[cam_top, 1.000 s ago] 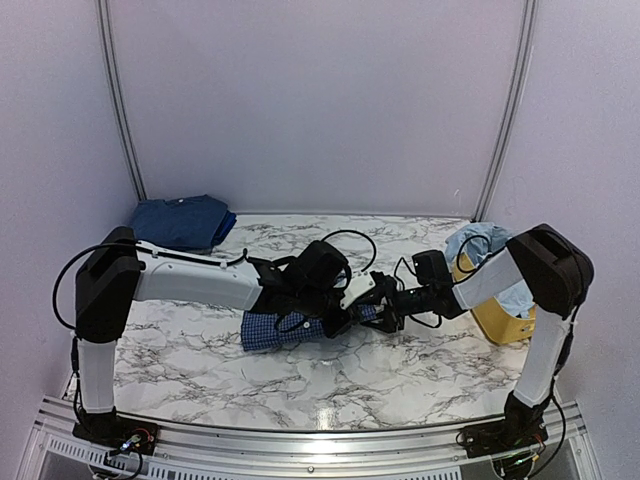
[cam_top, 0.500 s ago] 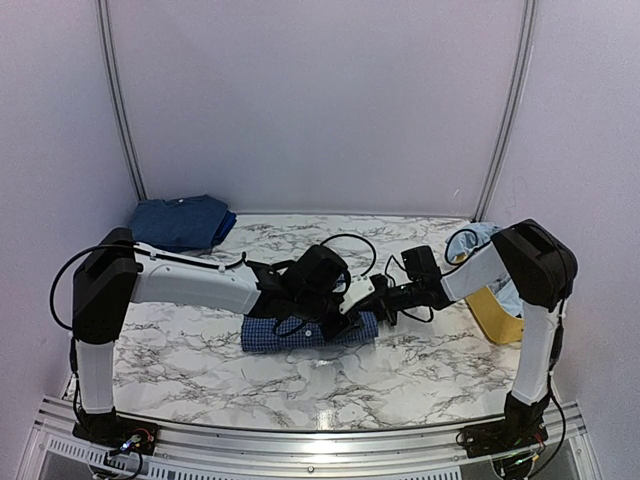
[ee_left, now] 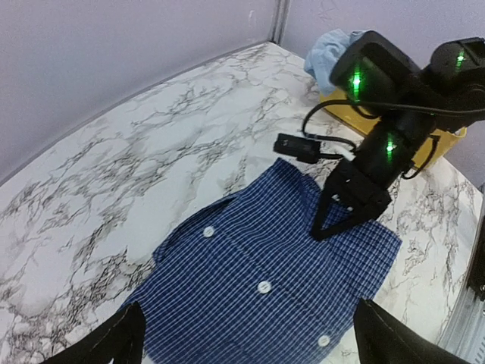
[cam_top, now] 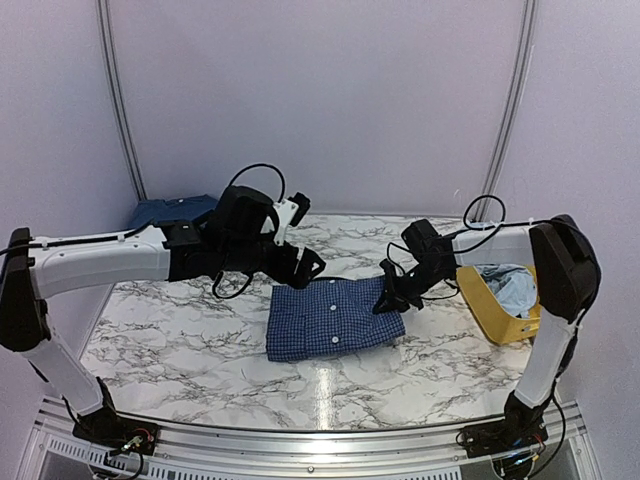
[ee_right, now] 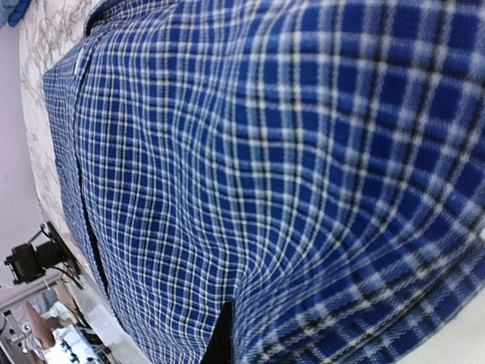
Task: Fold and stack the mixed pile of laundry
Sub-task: Pass from the left arm to the right, then turn over the square-folded T-shirt at the center of the board.
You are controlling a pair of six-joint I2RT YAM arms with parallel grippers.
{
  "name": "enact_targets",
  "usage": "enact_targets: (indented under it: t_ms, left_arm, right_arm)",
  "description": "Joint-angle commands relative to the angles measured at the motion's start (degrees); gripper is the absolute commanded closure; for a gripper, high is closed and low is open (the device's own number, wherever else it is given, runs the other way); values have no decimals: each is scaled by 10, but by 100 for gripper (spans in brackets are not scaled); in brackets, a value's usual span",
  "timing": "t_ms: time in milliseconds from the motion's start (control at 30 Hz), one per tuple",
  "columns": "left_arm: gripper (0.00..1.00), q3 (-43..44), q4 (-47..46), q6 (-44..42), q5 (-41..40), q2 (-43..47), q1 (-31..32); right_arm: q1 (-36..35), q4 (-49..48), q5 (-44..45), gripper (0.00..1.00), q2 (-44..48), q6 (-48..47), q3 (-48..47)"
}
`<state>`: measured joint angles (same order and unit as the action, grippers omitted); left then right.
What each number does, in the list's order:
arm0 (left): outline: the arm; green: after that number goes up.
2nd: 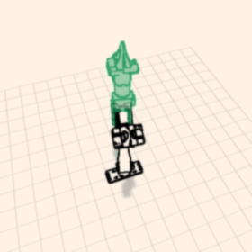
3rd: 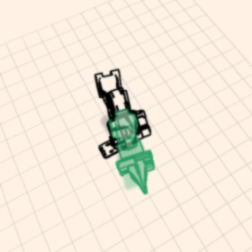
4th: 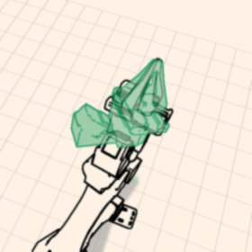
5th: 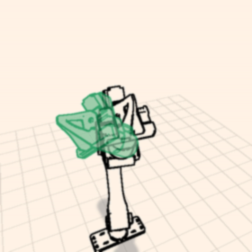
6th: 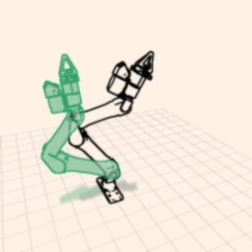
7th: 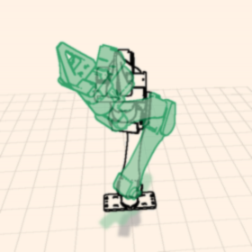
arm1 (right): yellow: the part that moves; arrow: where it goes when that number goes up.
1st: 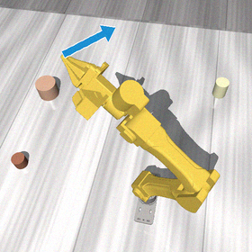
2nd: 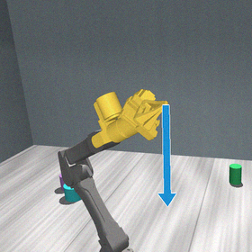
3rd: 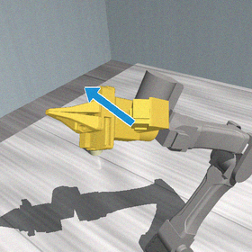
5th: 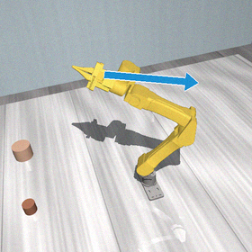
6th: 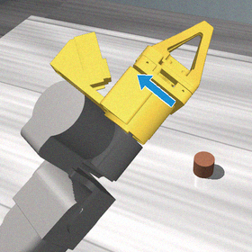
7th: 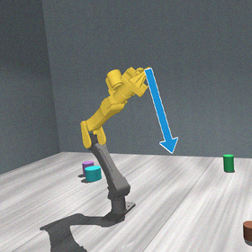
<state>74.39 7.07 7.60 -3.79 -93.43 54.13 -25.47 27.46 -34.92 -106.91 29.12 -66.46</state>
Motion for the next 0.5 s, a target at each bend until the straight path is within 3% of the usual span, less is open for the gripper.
enact_targets:
  t_ms: [0,200,400,467]
  left_arm:
    - [1,-49,54,51,-8,43,-9]
    - [1,-116,79,75,-10,126,-17]
    - [1,-190,106,97,-25,243,-23]
    - [1,-209,119,97,-35,279,-24]
  right_arm:
    - [17,167,114,100,58,-101,-43]
    - [31,331,302,100,116,-143,-123]
    - [32,477,534,100,155,-125,-229]
    - [31,512,574,100,153,-125,-264]
